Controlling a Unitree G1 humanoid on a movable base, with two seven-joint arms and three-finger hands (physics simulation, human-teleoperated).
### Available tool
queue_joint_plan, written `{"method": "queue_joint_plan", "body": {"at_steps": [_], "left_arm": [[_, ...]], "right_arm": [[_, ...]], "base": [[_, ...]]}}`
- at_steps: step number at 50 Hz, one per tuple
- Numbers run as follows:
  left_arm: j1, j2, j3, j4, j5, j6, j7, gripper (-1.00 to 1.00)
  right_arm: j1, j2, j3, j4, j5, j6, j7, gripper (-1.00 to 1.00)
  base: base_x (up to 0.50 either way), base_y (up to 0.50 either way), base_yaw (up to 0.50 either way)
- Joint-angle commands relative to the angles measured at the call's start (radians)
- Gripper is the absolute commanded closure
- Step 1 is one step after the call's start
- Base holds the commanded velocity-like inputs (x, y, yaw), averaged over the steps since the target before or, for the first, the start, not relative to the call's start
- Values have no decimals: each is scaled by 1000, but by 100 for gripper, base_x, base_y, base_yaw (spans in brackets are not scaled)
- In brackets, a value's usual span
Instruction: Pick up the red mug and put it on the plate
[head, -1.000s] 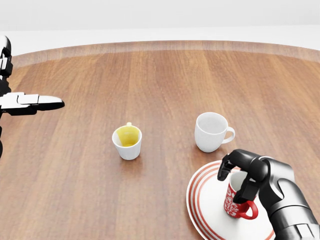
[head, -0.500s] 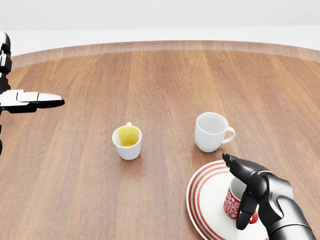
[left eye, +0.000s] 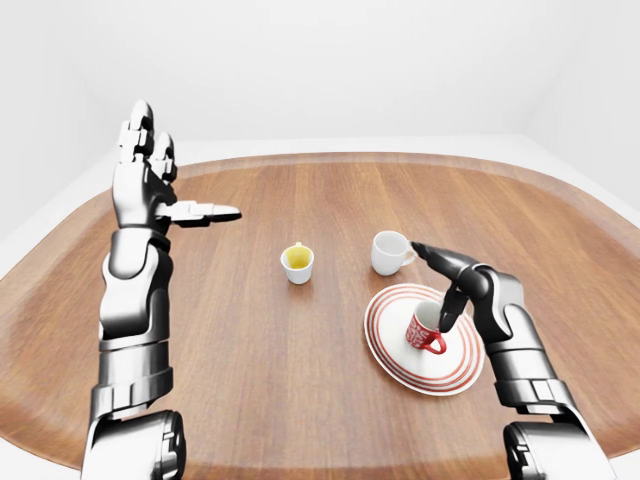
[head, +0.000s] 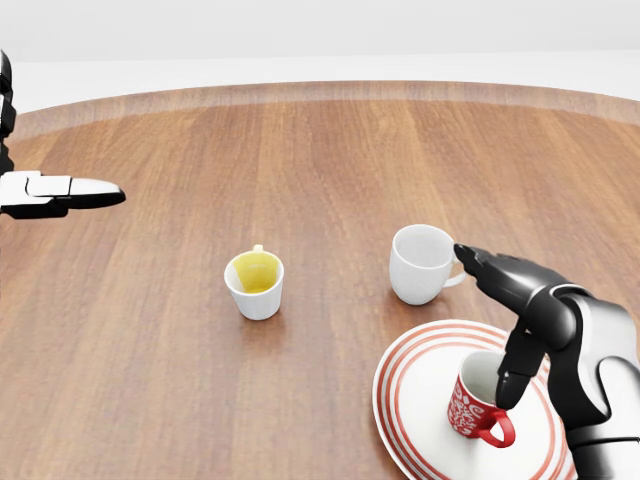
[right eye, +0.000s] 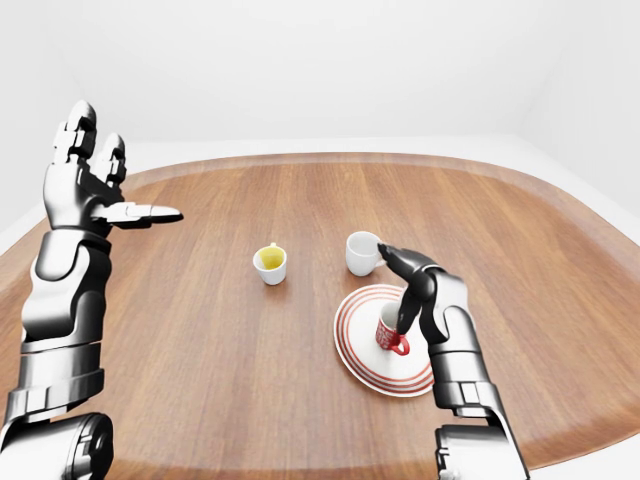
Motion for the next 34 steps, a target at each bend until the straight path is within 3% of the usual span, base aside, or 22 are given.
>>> {"method": "queue_joint_plan", "body": {"at_steps": [1, 16, 34], "left_arm": [[-8, 8, 5, -47, -8, 0, 7, -100], [-45, 39, 23, -177, -40, 0, 24, -100], [-173, 124, 55, -371, -122, 0, 76, -100]], "right_arm": [[-45, -32, -52, -159, 19, 0, 0, -100], [-222, -65, -75, -250, 186, 0, 0, -100], [-518, -90, -86, -329, 467, 0, -37, -100]], "base": [[0, 0, 0], [0, 0, 0], [0, 0, 0]]}}
